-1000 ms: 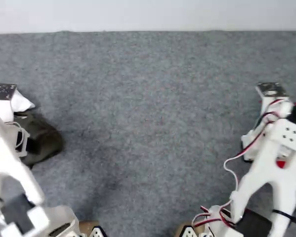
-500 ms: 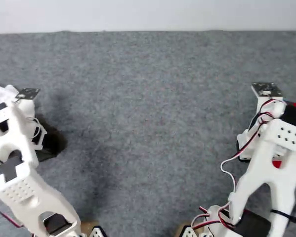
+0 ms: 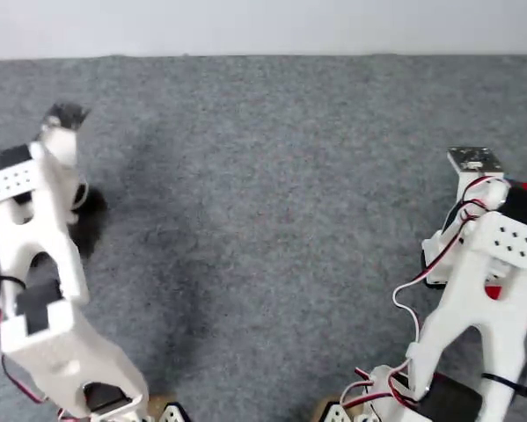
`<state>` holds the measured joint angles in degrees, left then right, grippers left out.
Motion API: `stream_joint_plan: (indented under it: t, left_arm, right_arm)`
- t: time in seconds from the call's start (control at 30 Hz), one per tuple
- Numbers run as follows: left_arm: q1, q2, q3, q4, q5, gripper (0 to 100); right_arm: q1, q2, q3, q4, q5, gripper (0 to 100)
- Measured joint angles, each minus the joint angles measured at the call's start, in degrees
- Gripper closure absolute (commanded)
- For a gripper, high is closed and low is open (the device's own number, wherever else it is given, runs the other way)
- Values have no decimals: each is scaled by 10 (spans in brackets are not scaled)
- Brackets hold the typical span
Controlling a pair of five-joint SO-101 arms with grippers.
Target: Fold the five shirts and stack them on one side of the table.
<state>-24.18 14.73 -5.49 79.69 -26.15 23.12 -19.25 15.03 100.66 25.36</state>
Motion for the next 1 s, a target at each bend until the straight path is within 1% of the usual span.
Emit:
stream_joint_plan:
  t: [0.1, 0.27, 0.47, 0.63, 0.67, 0.73, 0.8, 0.83, 0.93, 1.0]
  left_arm:
    - [59, -55, -27, 27, 18, 987]
    - [189, -118, -47, 39, 62, 987]
    - [362, -127, -49, 39, 92, 987]
    - [499, -127, -49, 33, 98, 983]
    - [516, -127, -49, 25, 98, 970]
    - [531, -127, -49, 18, 101, 895]
    - [529, -129, -49, 17, 127, 806]
    - [526, -129, -55, 22, 143, 788]
    - [513, -130, -86, 68, 191, 786]
    - [501, -132, -105, 109, 201, 786]
  right_arm:
    - [0, 0, 0, 0, 0, 990]
    - [0, 0, 0, 0, 0, 990]
    - [0, 0, 0, 0, 0, 990]
    - [0, 0, 0, 0, 0, 990]
    - [0, 0, 0, 0, 0, 990]
    - [0, 0, 0, 0, 0, 990]
    - [0, 0, 0, 0, 0, 990]
    - [0, 0, 0, 0, 0, 990]
    - [0, 0, 0, 0, 0, 990]
    - [0, 0, 0, 0, 0, 990]
